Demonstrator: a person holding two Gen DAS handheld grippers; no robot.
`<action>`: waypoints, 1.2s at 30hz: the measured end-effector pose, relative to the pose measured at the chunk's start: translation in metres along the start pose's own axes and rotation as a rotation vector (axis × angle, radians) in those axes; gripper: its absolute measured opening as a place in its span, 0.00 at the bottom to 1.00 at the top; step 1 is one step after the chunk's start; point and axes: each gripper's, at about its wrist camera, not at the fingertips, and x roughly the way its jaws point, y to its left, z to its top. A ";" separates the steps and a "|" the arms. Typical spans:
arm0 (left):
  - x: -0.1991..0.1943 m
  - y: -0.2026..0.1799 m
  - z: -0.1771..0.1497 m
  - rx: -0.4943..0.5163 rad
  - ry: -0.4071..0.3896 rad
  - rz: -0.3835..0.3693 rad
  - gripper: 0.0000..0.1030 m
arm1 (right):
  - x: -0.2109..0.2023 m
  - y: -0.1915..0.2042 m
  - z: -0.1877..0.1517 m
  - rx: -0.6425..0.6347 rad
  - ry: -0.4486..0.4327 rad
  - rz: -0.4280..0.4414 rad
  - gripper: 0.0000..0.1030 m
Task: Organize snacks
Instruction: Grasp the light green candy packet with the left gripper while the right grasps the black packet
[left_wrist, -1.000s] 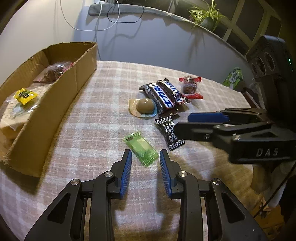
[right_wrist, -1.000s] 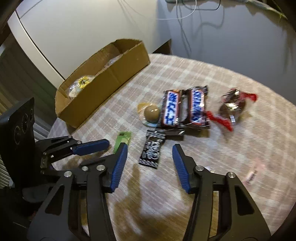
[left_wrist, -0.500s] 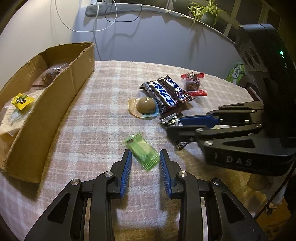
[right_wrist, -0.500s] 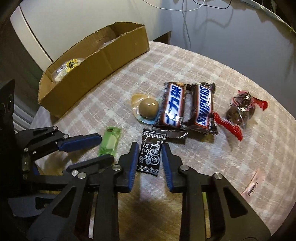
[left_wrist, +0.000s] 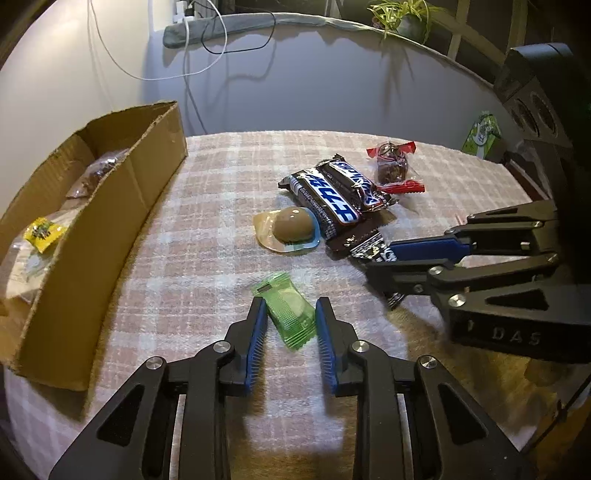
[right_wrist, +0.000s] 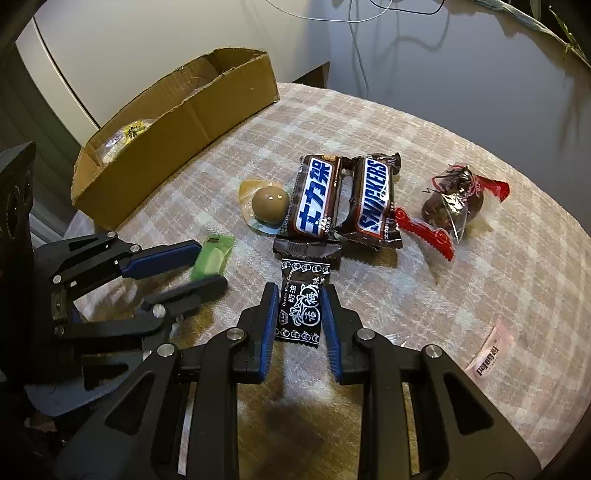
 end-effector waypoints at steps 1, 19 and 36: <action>0.000 0.001 0.000 0.006 0.001 -0.001 0.24 | 0.000 0.000 0.000 0.002 -0.001 -0.001 0.24; 0.003 -0.003 0.003 0.012 0.004 0.057 0.24 | -0.007 -0.004 -0.007 0.005 -0.022 0.002 0.24; -0.030 0.014 -0.002 -0.049 -0.071 0.014 0.22 | -0.024 0.005 -0.009 0.003 -0.057 0.012 0.10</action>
